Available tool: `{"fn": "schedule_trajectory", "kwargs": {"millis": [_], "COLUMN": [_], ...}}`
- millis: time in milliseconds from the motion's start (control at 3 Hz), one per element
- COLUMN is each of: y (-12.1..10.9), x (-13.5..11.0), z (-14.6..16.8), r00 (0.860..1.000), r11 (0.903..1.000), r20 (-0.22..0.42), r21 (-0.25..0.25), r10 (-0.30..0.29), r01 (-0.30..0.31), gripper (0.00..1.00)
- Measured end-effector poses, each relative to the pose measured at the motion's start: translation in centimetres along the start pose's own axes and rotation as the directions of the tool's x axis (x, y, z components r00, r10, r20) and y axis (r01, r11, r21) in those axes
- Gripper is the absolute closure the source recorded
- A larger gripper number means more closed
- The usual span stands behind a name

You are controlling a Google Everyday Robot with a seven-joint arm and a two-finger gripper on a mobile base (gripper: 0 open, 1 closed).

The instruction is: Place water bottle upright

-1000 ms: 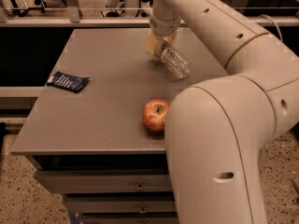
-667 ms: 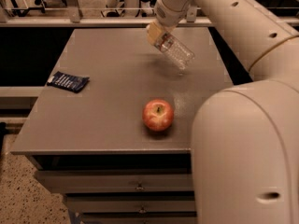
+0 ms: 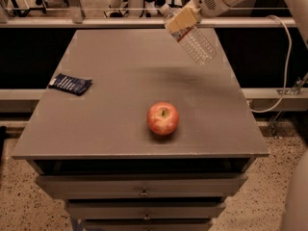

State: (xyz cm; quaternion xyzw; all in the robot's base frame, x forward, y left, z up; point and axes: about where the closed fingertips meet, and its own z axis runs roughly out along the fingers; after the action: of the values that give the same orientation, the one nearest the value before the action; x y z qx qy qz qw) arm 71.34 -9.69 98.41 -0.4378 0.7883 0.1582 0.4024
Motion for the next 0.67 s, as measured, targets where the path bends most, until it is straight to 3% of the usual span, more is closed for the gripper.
{"fn": "schedule_trajectory", "kwargs": {"millis": [333,667], "y": [0.7,1.4], "x": [0.5,1.4], "z": [-3.2,-4.7], "r00": [0.963,0.885], "r11": [0.9984,0.9965], "r20": [0.268,0.464], "r21": [-0.056,-0.083], "r10": [0.02,0.028], "r01": [-0.005,0.013], "gripper": [1.0,1.0]}}
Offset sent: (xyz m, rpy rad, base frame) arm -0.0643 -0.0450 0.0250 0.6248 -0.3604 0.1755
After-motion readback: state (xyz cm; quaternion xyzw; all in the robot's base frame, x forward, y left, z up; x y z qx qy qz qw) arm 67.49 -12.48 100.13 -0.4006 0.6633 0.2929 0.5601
